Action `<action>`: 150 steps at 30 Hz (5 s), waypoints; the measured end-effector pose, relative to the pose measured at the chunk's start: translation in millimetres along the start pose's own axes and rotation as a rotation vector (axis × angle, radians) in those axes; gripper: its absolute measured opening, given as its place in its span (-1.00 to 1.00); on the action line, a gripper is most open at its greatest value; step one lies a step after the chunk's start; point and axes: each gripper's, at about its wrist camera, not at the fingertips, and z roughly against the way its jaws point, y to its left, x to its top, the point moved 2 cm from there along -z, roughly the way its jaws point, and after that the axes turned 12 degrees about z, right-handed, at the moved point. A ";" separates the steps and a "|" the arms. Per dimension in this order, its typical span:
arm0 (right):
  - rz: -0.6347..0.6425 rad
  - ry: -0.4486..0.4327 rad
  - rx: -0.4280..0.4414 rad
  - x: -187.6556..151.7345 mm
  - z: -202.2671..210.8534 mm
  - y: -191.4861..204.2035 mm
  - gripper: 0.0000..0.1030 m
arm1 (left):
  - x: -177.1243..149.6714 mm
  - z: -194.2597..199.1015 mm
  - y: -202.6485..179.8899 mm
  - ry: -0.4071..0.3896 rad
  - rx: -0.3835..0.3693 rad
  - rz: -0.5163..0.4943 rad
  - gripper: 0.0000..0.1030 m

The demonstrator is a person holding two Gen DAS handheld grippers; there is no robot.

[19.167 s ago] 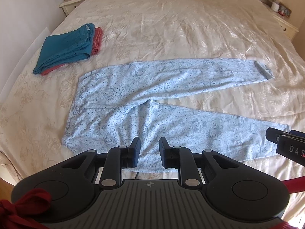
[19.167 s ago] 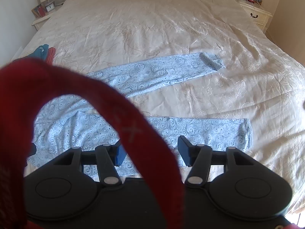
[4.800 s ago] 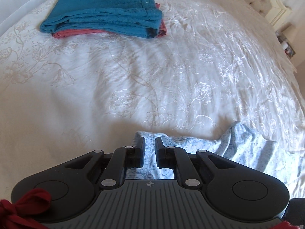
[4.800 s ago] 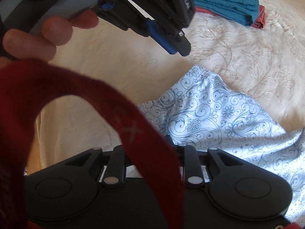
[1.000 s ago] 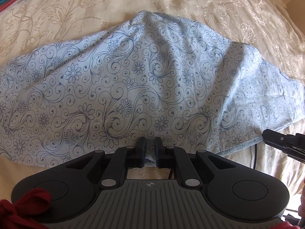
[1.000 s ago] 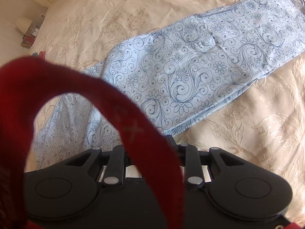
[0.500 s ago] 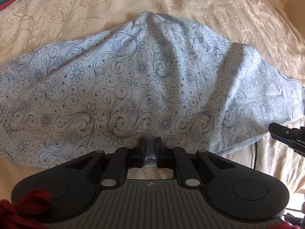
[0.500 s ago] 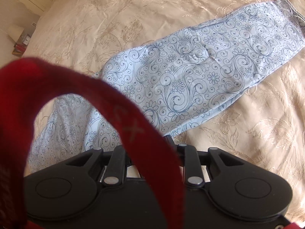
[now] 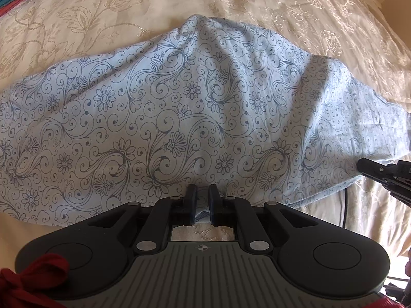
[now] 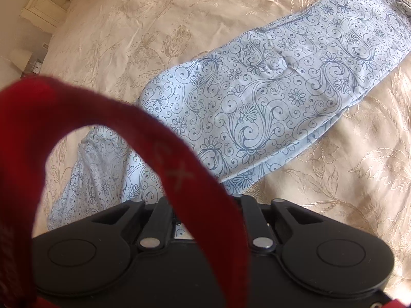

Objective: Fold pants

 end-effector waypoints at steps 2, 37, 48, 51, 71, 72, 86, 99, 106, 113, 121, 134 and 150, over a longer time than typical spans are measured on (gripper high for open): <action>0.036 -0.012 -0.016 -1.3 9.6 2.7 -0.89 | 0.8 6.2 0.0 -0.014 -0.003 0.005 -0.79; 0.388 -0.127 -0.363 115.0 99.4 -210.5 -0.05 | 6.3 -29.3 -122.7 -0.082 0.064 0.060 -0.79; 0.463 0.022 -0.141 137.0 43.2 -243.6 0.05 | 9.8 -30.4 -128.6 -0.065 0.119 0.090 -0.79; 0.447 0.040 -0.069 139.8 39.2 -247.0 -0.01 | 10.3 -30.8 -128.6 -0.065 0.122 0.087 -0.79; 0.273 0.012 -0.002 139.2 74.5 -260.8 -0.66 | 32.2 -28.3 -223.7 -0.138 0.013 -0.039 -0.79; 0.270 0.009 0.003 139.5 76.6 -260.6 -0.66 | 33.5 -31.5 -233.8 -0.142 0.004 -0.067 -0.79; 0.226 -0.055 0.066 142.1 112.6 -240.9 -0.65 | 47.1 -68.6 -283.5 -0.128 0.008 -0.181 -0.79; 0.261 -0.065 0.140 138.8 147.6 -135.5 -0.64 | 40.0 9.0 -178.1 -0.175 -0.018 -0.046 -0.79; 0.340 -0.051 0.220 112.8 132.4 -29.3 -0.64 | 33.6 33.8 -105.8 -0.172 -0.022 -0.007 -0.79; 0.389 0.030 0.277 69.8 64.9 59.2 -0.64 | 29.7 46.9 -41.6 -0.162 -0.001 0.027 -0.79; 0.413 0.116 0.204 26.0 -4.7 102.0 -0.62 | 27.8 55.2 15.0 -0.159 0.015 0.070 -0.79; 0.485 0.013 0.247 11.4 10.6 114.8 -0.05 | 35.2 61.7 8.2 -0.174 -0.044 0.048 -0.79; 0.554 0.008 -0.049 76.4 -15.6 16.6 -0.05 | 23.9 5.1 -81.4 -0.090 -0.096 -0.047 -0.79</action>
